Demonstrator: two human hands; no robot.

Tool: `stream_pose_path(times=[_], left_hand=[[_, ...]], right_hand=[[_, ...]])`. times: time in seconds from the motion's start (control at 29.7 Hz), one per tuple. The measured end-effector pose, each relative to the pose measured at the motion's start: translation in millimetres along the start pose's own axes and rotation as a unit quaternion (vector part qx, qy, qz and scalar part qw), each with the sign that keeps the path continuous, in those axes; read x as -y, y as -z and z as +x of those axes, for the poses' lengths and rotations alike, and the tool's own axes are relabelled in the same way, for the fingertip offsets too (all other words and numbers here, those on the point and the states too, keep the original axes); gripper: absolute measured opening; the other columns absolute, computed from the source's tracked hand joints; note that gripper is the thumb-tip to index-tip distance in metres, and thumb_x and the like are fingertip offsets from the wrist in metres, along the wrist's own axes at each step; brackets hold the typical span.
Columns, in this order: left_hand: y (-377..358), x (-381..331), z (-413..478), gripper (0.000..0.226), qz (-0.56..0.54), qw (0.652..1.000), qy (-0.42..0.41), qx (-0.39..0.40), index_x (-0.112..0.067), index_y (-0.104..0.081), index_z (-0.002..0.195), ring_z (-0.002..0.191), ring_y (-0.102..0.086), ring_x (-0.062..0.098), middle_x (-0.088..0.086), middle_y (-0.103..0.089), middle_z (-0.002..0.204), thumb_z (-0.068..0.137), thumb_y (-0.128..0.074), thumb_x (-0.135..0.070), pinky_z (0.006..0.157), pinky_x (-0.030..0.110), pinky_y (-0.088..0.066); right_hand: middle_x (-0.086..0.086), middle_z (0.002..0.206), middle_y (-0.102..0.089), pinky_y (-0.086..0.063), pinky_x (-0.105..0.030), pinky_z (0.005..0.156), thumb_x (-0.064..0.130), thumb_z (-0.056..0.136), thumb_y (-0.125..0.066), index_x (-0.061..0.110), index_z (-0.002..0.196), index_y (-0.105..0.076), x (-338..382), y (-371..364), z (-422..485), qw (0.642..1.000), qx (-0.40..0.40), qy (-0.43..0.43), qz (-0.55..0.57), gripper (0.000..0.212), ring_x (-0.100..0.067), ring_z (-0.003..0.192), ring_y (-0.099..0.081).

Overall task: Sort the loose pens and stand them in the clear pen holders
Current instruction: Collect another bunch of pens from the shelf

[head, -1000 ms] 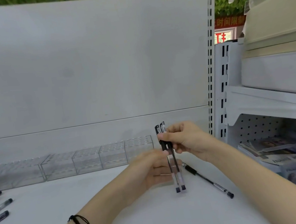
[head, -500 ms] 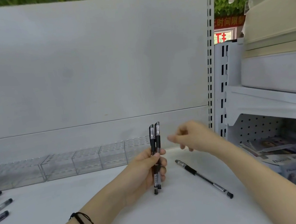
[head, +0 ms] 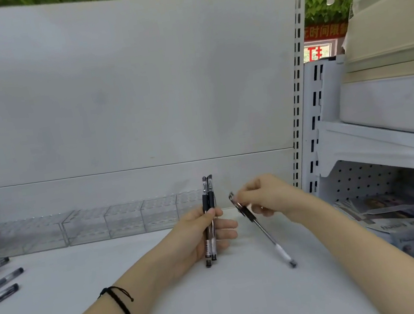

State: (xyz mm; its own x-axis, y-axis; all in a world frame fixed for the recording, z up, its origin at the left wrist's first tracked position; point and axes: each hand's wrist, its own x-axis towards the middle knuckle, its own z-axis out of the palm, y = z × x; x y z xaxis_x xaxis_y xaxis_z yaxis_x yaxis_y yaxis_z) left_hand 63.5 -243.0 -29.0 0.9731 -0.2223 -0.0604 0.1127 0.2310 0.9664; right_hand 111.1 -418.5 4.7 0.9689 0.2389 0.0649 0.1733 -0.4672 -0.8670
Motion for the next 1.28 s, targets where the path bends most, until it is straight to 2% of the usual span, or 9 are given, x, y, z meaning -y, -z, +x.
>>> stream_pose_path(times=[0.17,0.24,0.3,0.47,0.71,0.81,0.87,1.01,1.28], left_hand=[[-2,-2,-8,0.019,0.001,0.999,0.018,0.032,-0.006,-0.051,0.107,0.075,-0.072,0.031,0.025,-0.072,0.099,0.105,-0.036,-0.017,0.069,0.04,-0.06],[-1,-6,-13,0.019,0.002,0.998,0.031,0.051,-0.007,-0.05,0.11,0.072,-0.071,0.031,0.022,-0.072,0.094,0.105,-0.037,-0.019,0.071,0.044,-0.06],[1,-8,-19,0.019,0.02,0.998,0.031,0.057,-0.008,-0.05,0.11,0.056,-0.063,0.023,0.012,-0.068,0.077,0.105,-0.039,-0.023,0.058,0.035,-0.058],[32,-11,-34,0.029,0.077,0.997,-0.008,0.005,-0.014,-0.052,0.109,0.046,-0.028,0.008,-0.004,-0.04,0.06,0.103,-0.037,-0.038,0.042,0.018,-0.027],[110,-35,-66,0.017,0.122,0.989,-0.08,-0.011,-0.015,-0.054,0.112,0.056,-0.05,0.011,-0.003,-0.056,0.071,0.102,-0.046,-0.026,0.053,0.024,-0.043],[147,-51,-80,0.014,0.133,0.983,-0.12,-0.035,-0.015,-0.054,0.108,0.061,-0.056,0.013,0.001,-0.06,0.077,0.103,-0.043,-0.022,0.057,0.027,-0.049],[178,-63,-90,0.013,0.154,0.977,-0.136,-0.064,-0.011,-0.052,0.107,0.058,-0.058,0.013,0.003,-0.061,0.076,0.103,-0.043,-0.021,0.055,0.028,-0.051],[247,-88,-110,0.008,0.199,0.958,-0.167,-0.12,-0.008,-0.048,0.104,0.048,-0.055,0.012,0.007,-0.058,0.074,0.103,-0.041,-0.013,0.048,0.026,-0.047],[388,-127,-137,0.011,0.35,0.887,-0.244,-0.179,-0.008,-0.049,0.101,0.057,-0.058,0.014,0.007,-0.061,0.079,0.102,-0.042,-0.017,0.051,0.026,-0.049]], right_hand=[[-0.007,0.083,-0.07,-0.029,-0.015,0.037,0.015,0.091,-0.063,0.006,0.087,-0.067,6,-6,-2,0.966,-0.006,0.007,0.259,0.011,-0.005,0.044,-0.044],[-0.008,0.085,-0.071,-0.03,-0.015,0.037,0.016,0.091,-0.064,0.004,0.09,-0.067,6,-9,-4,0.969,-0.037,0.02,0.245,0.012,-0.005,0.043,-0.046],[-0.007,0.084,-0.07,-0.03,-0.017,0.038,0.016,0.091,-0.064,0.004,0.092,-0.066,9,-15,-4,0.972,-0.061,0.046,0.221,0.012,-0.006,0.043,-0.048],[-0.001,0.073,-0.07,-0.032,-0.017,0.039,0.018,0.091,-0.065,0.008,0.086,-0.063,33,-46,-4,0.979,-0.066,0.08,0.176,0.011,-0.007,0.042,-0.049],[-0.002,0.081,-0.069,-0.037,-0.021,0.043,0.036,0.096,-0.056,0.007,0.1,-0.065,90,-132,-1,0.983,-0.02,0.082,0.16,0.031,-0.011,0.051,-0.055],[0.001,0.08,-0.069,-0.045,-0.029,0.05,0.048,0.097,-0.046,0.013,0.095,-0.065,108,-176,5,0.99,-0.03,0.114,0.071,0.04,-0.015,0.061,-0.06],[0.002,0.087,-0.068,-0.053,-0.037,0.067,0.053,0.096,-0.043,0.017,0.095,-0.064,116,-204,12,0.981,-0.052,0.168,-0.081,0.042,-0.017,0.074,-0.063],[0.005,0.115,-0.059,-0.045,-0.034,0.086,0.051,0.096,-0.042,0.023,0.115,-0.057,136,-252,26,0.906,-0.031,0.218,-0.362,0.037,-0.017,0.105,-0.056],[-0.001,0.118,-0.056,-0.045,-0.033,0.08,0.046,0.099,-0.04,0.018,0.123,-0.052,195,-335,56,0.826,-0.082,0.288,-0.478,0.039,-0.022,0.106,-0.053]])
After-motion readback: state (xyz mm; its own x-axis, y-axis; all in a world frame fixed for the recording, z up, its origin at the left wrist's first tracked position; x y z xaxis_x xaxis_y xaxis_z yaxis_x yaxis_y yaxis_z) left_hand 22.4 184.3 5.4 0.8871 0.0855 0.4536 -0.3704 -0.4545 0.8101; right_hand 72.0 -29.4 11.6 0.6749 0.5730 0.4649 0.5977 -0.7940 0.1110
